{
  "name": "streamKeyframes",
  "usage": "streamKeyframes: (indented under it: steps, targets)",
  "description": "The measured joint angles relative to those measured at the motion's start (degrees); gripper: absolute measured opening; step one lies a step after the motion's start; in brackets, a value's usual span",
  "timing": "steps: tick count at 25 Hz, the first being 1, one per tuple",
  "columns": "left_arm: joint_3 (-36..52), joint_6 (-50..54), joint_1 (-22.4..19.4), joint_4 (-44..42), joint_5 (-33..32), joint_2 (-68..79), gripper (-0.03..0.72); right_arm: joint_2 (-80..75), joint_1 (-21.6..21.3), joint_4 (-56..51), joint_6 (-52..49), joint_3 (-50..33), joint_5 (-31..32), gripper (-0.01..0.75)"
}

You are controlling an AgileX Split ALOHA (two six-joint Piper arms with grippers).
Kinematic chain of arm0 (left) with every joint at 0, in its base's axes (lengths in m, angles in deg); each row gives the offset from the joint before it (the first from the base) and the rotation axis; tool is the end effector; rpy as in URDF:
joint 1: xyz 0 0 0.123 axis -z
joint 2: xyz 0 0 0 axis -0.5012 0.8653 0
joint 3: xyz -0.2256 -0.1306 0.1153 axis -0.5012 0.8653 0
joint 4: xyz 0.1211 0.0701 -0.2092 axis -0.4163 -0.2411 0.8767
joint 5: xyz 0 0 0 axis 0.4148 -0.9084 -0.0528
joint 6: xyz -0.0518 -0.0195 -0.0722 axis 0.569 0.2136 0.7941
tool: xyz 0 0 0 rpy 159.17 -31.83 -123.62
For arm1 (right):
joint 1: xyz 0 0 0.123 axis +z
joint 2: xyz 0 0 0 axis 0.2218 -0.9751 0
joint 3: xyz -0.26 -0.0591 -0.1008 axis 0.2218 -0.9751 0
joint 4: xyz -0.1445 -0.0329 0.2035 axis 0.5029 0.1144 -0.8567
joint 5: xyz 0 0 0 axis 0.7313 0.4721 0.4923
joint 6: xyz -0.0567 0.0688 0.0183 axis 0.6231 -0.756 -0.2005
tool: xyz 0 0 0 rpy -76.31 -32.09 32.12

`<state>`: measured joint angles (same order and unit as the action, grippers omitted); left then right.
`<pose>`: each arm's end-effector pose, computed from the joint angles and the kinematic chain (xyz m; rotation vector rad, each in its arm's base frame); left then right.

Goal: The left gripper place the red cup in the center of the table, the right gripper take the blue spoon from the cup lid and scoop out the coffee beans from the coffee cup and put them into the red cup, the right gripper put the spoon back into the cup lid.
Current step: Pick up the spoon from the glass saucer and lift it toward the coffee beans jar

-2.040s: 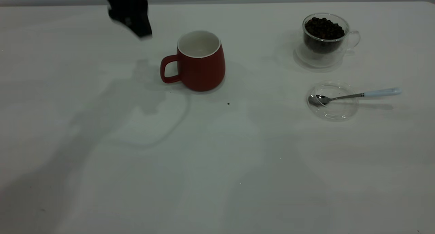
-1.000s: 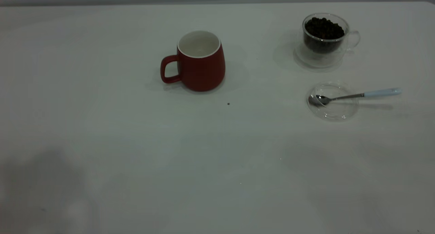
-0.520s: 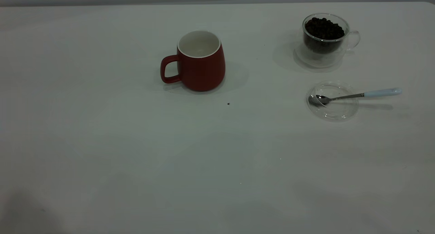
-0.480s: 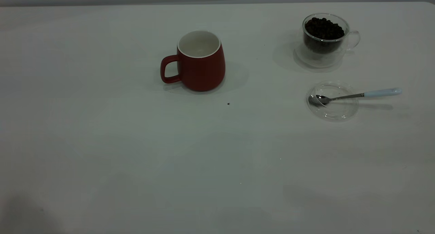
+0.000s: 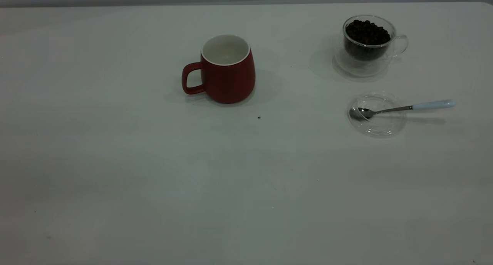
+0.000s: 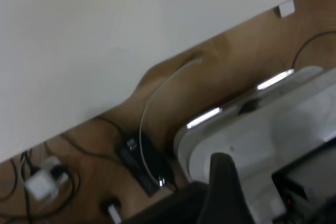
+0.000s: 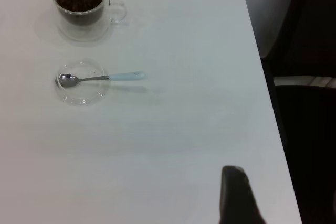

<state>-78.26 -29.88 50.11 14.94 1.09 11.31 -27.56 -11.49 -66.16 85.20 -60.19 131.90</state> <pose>0.0529 -0.0325 0.2568 0.5339 2.5576 -0.2937 -0.0085 -0.0095 0.2651 0.0254 2.1268 -0.1021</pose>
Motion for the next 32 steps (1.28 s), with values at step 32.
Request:
streamKeyframes:
  steps: [32]
  targets:
    - [0.27, 0.13, -22.12, 0.13, 0.01, -28.53, 0.587, 0.0, 0.0, 0.0, 0.0, 0.0, 0.0, 0.466]
